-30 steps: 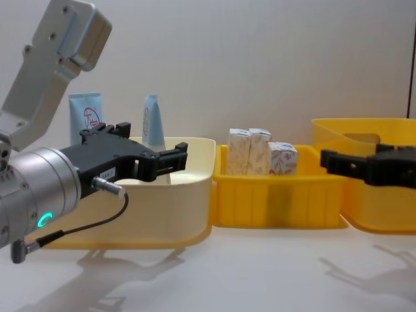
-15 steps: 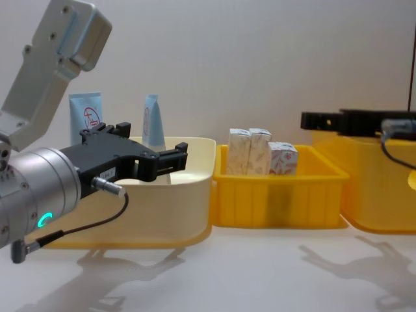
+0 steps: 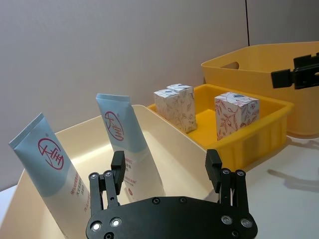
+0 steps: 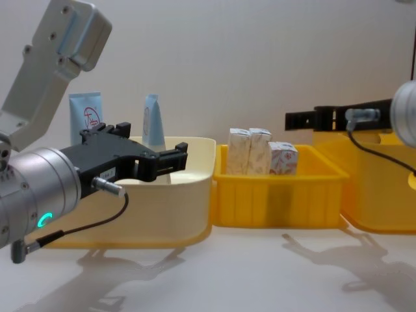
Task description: Bimanual collaborative sorting of washing and personal care products
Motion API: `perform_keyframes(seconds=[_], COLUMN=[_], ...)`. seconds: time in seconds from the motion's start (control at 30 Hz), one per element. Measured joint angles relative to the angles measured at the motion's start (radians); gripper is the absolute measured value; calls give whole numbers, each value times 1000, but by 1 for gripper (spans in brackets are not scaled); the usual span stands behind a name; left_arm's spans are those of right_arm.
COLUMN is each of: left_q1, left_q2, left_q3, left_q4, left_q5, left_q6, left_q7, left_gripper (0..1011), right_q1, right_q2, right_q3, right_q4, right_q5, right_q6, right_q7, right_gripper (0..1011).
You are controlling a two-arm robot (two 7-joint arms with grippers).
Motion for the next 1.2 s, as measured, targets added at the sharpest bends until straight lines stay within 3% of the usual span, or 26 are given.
perform_keyframes(seconds=[0.5, 1.2], left_q1=[0, 0], left_q2=[0, 0], left_q3=[0, 0], left_q4=[0, 0], left_q5=[0, 0], left_q6=[0, 0], left_q7=[0, 0], left_gripper=[1002, 1002], right_q1=[126, 247], right_q2=[-63, -128], right_q3=[-23, -25], right_q4=[149, 332], right_q5=[-28, -37], right_q6=[107, 163], right_q7=[-36, -36], right_gripper=[1001, 1001])
